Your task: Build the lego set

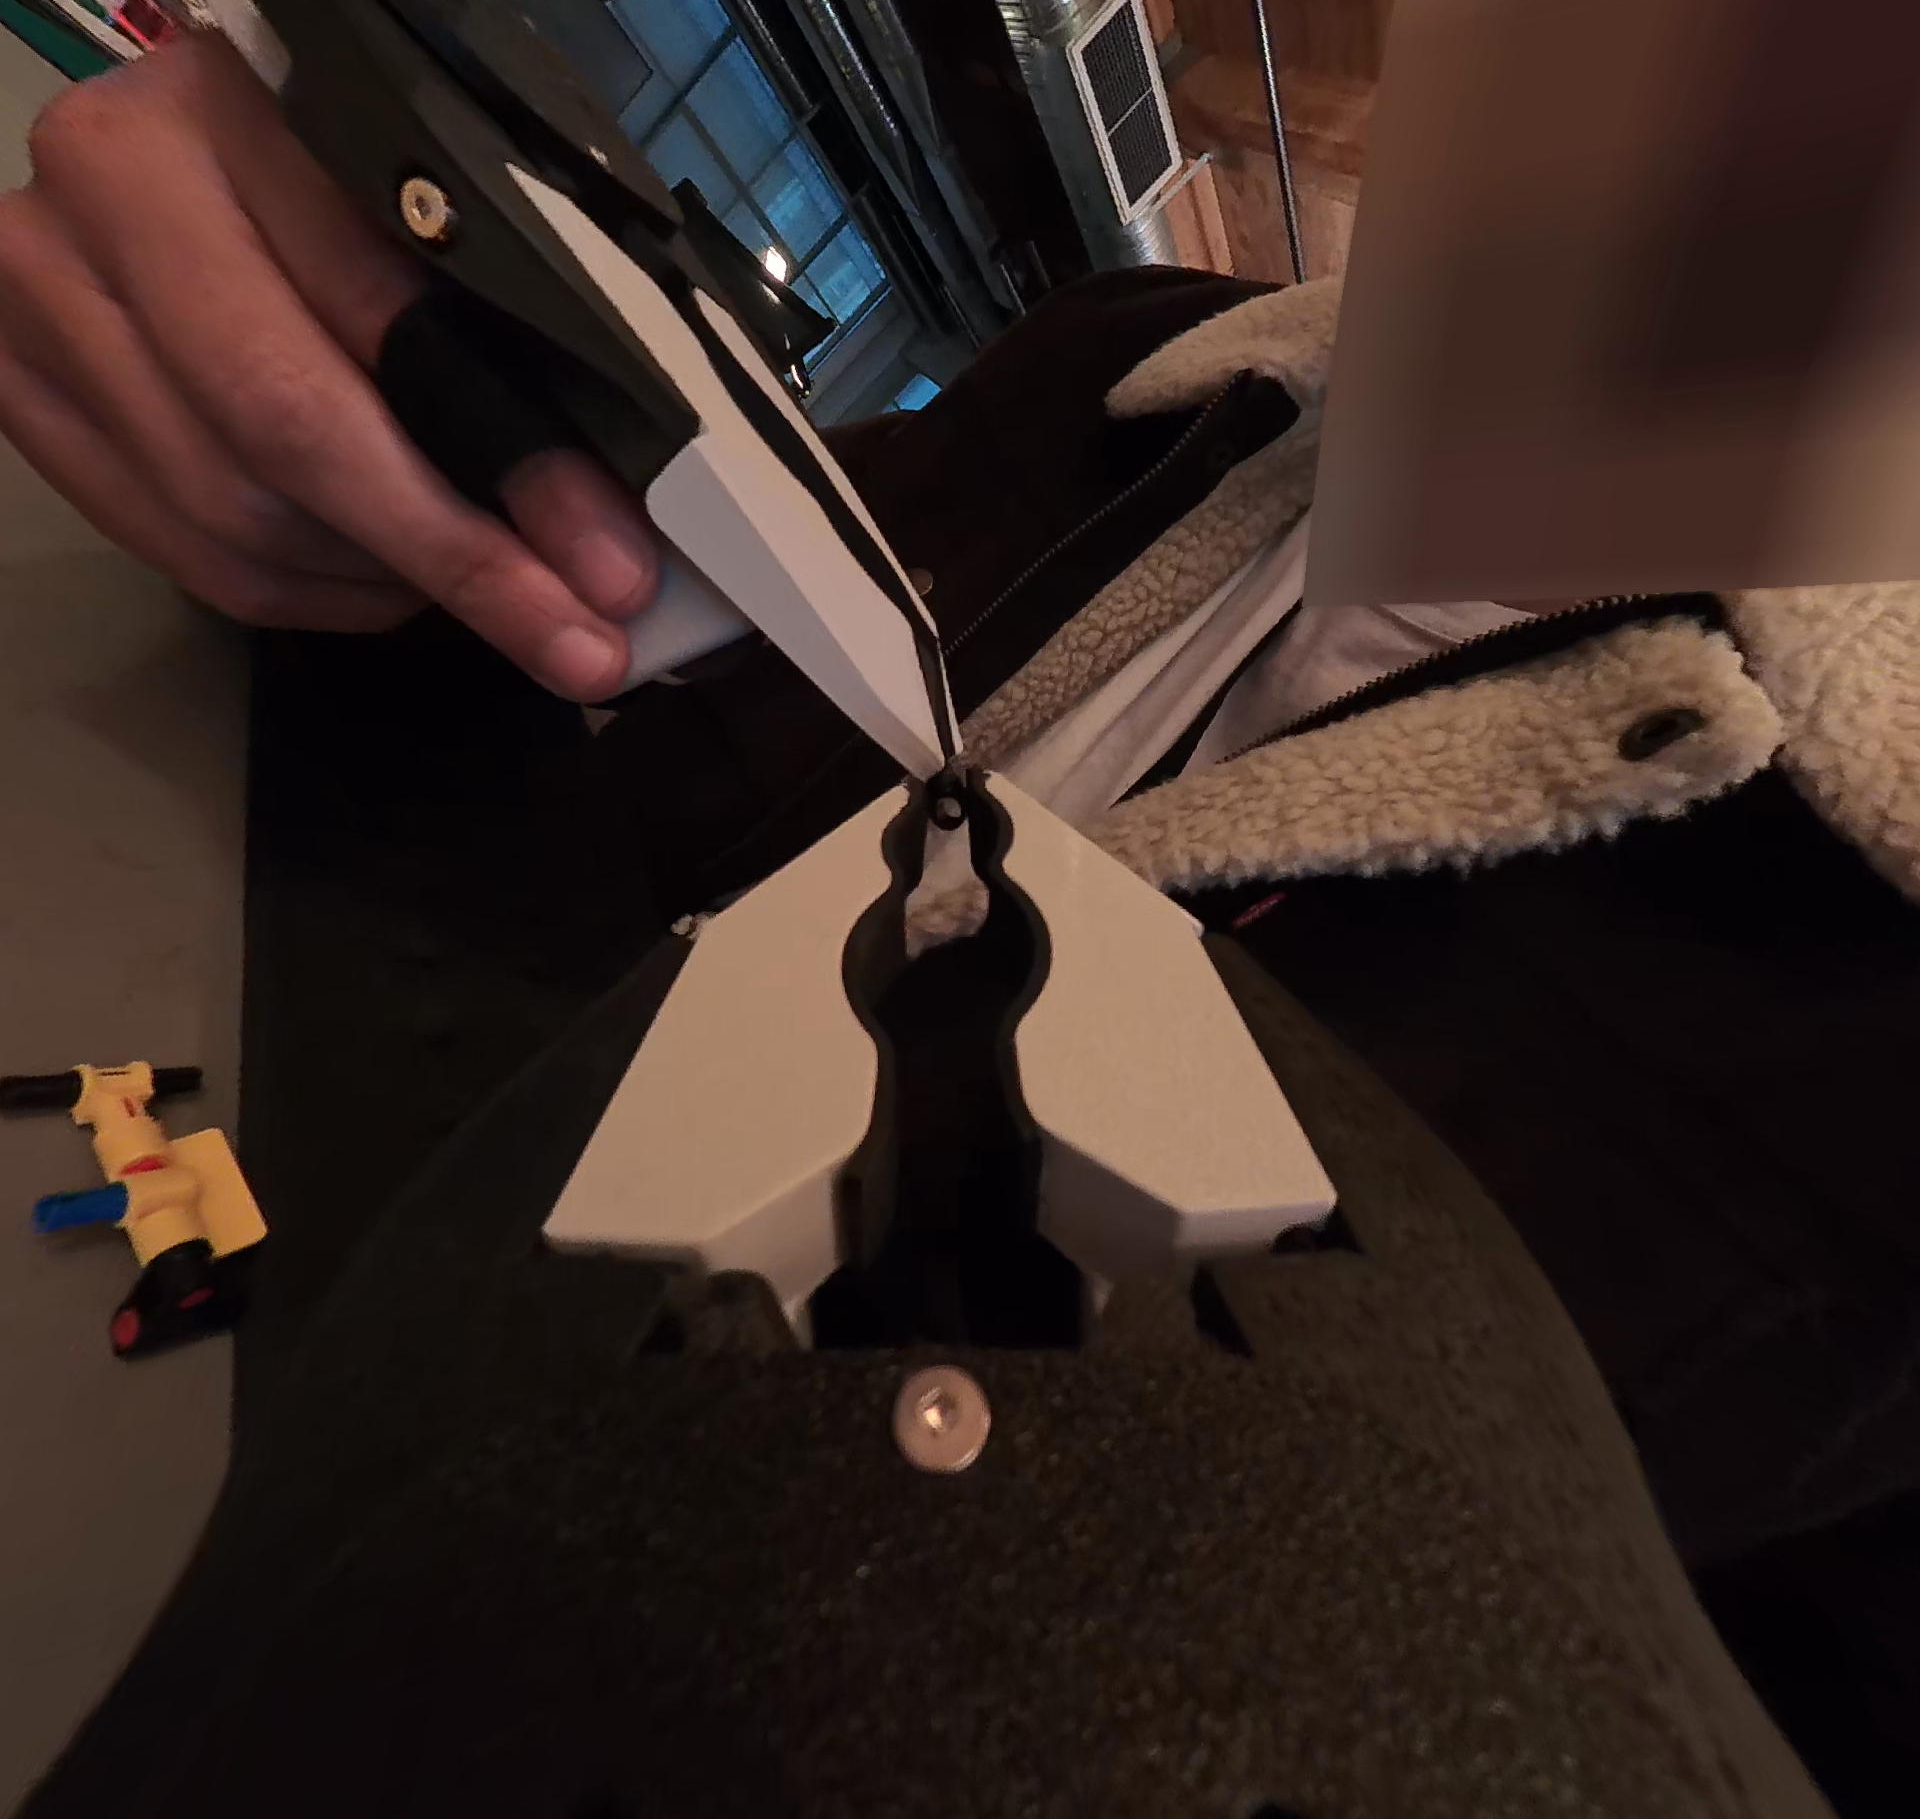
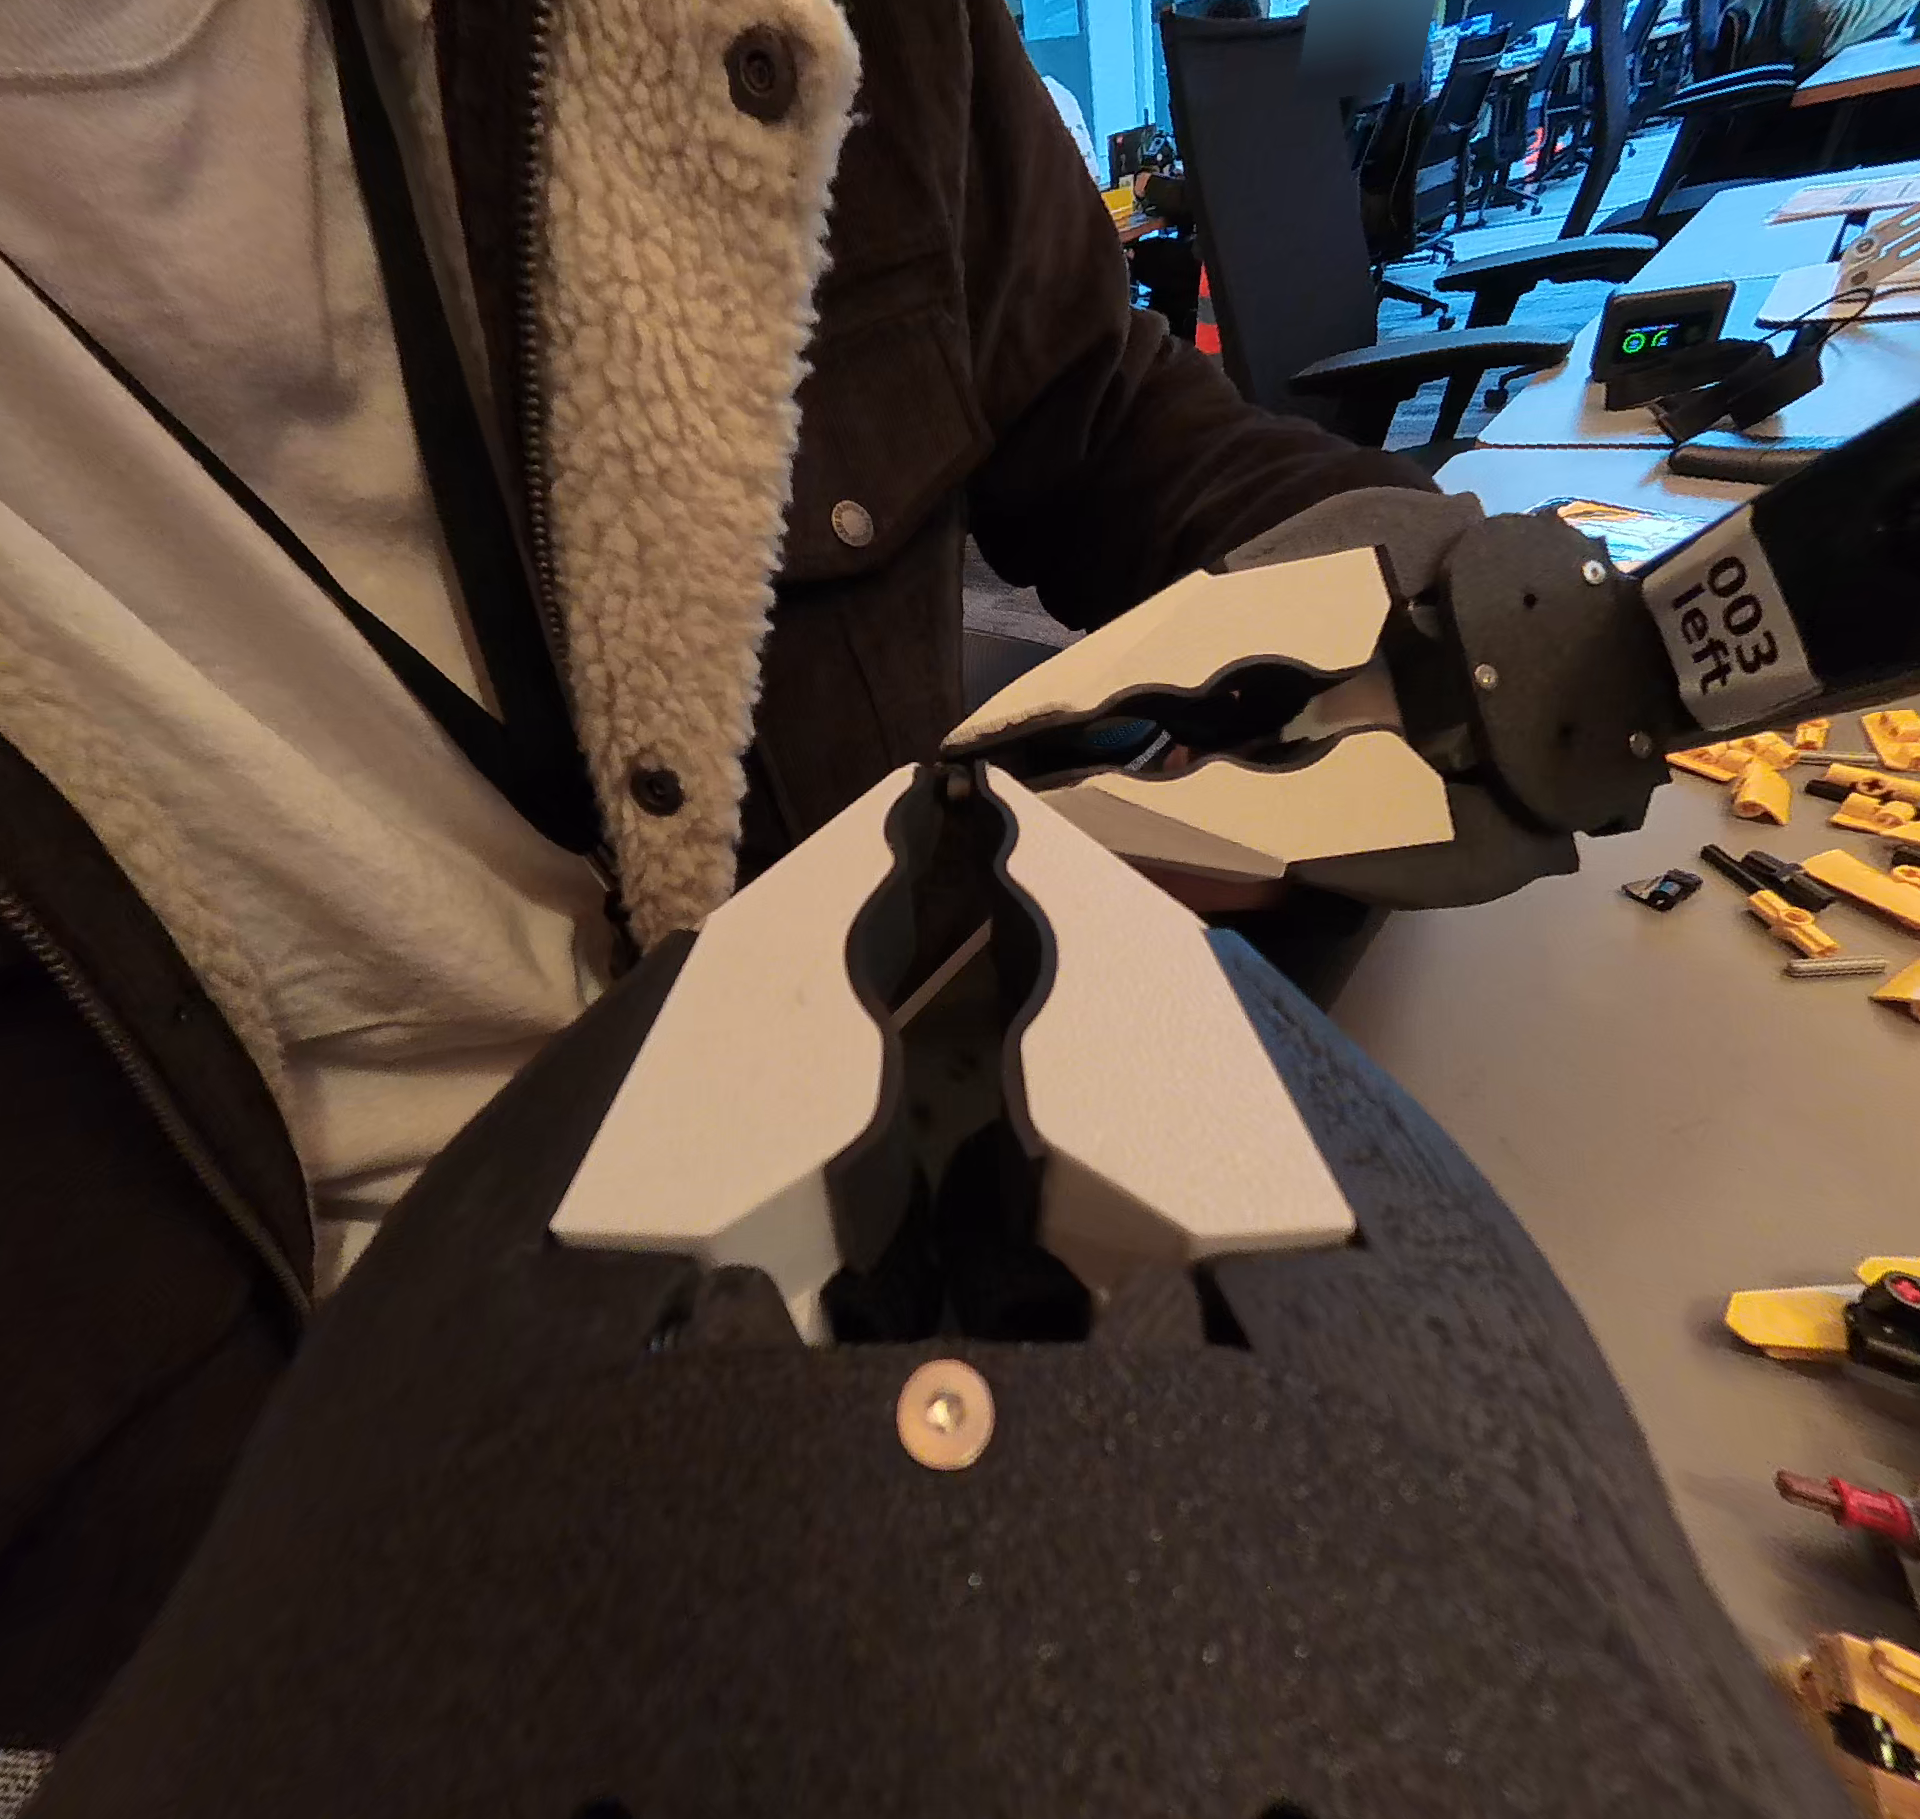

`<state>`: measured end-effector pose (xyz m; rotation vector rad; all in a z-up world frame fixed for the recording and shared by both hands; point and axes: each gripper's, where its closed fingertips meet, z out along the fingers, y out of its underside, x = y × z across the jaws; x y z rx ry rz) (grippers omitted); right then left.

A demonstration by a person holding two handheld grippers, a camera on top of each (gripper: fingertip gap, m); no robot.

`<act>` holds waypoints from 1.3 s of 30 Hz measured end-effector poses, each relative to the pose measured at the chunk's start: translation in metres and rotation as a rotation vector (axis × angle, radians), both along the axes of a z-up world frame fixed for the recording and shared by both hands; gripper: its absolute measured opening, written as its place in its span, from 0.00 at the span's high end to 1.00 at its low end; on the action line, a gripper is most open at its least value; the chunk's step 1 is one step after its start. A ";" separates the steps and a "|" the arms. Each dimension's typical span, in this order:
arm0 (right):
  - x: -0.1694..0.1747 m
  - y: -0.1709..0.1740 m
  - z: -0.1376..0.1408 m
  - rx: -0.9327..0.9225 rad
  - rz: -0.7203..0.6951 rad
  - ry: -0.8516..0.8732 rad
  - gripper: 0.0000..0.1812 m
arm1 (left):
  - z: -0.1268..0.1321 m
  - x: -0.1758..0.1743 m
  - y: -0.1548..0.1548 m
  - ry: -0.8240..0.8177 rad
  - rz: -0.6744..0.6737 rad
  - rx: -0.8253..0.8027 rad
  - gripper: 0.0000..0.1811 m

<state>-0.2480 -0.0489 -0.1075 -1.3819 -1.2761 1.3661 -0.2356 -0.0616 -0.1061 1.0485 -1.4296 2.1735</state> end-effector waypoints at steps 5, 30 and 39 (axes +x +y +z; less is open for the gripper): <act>0.001 -0.002 -0.001 0.009 0.003 -0.008 0.97 | -0.002 0.000 -0.001 0.048 -0.058 -0.047 0.96; 0.045 0.048 -0.112 0.076 -0.516 -0.767 0.88 | -0.045 0.040 0.113 0.129 0.584 0.243 0.97; 0.040 0.041 -0.121 0.004 -0.498 -0.783 0.90 | -0.060 0.040 0.097 0.173 0.498 0.353 0.96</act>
